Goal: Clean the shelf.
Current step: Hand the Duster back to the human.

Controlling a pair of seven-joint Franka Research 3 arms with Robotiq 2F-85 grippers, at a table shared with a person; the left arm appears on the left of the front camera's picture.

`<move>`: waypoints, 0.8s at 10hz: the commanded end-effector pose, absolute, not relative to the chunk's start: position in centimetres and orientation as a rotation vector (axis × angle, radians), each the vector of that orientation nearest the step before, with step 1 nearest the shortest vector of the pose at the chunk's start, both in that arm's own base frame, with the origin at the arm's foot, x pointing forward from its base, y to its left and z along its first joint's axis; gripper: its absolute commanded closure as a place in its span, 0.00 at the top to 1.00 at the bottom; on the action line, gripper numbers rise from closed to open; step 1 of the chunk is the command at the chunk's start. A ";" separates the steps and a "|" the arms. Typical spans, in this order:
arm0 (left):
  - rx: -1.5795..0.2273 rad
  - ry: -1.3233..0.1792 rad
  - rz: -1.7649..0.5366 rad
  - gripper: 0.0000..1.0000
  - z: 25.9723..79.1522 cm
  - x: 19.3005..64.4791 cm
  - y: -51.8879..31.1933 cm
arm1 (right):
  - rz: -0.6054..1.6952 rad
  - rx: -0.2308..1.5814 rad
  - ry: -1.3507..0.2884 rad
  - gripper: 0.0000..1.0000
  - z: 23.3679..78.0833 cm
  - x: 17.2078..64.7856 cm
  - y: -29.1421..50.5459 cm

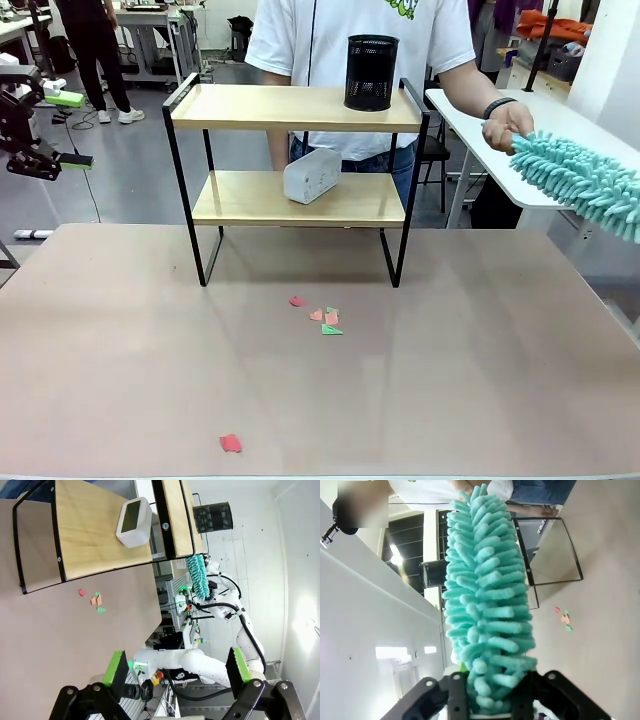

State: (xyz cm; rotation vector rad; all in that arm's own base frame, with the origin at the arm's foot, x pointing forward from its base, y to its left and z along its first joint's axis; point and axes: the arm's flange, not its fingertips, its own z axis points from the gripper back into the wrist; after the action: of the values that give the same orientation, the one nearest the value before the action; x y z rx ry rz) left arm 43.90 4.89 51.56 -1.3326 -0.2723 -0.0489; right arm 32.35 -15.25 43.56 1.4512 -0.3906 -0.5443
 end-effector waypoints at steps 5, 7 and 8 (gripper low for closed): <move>-1.346 -0.290 -0.045 1.00 51.7 43.9 4.6 | -0.469 1.446 -0.525 1.00 50.4 26.5 -12.6; -1.346 -0.290 -0.045 1.00 51.7 43.9 4.6 | -0.319 1.464 -0.404 1.00 55.4 24.3 -7.7; -1.346 -0.290 -0.045 1.00 51.7 43.9 4.6 | -0.203 1.489 -0.317 1.00 55.7 25.6 -3.8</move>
State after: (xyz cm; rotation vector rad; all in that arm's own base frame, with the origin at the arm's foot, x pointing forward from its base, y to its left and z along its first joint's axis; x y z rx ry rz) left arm 43.91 4.86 51.54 -1.3324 -0.2716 -0.0490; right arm 26.42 -9.06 56.75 1.4640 -0.4261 -0.2843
